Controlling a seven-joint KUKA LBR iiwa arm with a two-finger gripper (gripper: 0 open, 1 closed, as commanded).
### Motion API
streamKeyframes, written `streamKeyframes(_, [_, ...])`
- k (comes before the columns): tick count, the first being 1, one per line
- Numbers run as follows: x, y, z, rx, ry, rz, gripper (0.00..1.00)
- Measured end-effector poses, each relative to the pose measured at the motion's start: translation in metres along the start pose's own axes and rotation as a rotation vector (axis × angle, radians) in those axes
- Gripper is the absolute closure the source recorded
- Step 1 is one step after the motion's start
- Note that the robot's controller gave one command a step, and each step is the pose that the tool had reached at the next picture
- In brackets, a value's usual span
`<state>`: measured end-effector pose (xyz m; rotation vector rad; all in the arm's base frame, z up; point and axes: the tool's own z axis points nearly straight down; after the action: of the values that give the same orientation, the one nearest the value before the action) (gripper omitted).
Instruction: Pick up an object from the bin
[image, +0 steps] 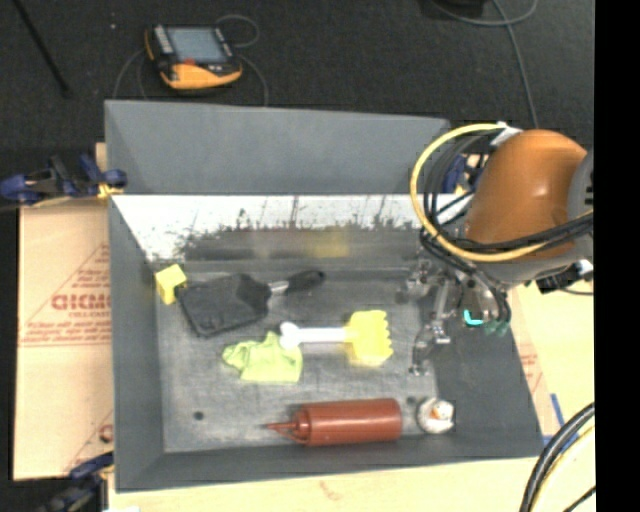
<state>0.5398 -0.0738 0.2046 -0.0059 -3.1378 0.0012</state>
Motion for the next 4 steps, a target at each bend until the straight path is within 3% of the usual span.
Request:
streamKeyframes(1, [-0.002,0.000,-0.004,0.001,-0.008,-0.002,0.00])
streamKeyframes(2, [-0.010,0.040,0.041,0.000,-0.014,0.009,0.00])
streamKeyframes(3, [-0.008,0.055,0.083,0.000,-0.008,-0.139,0.00])
streamKeyframes(4, [-0.060,0.060,0.130,0.003,-0.014,-0.497,1.00])
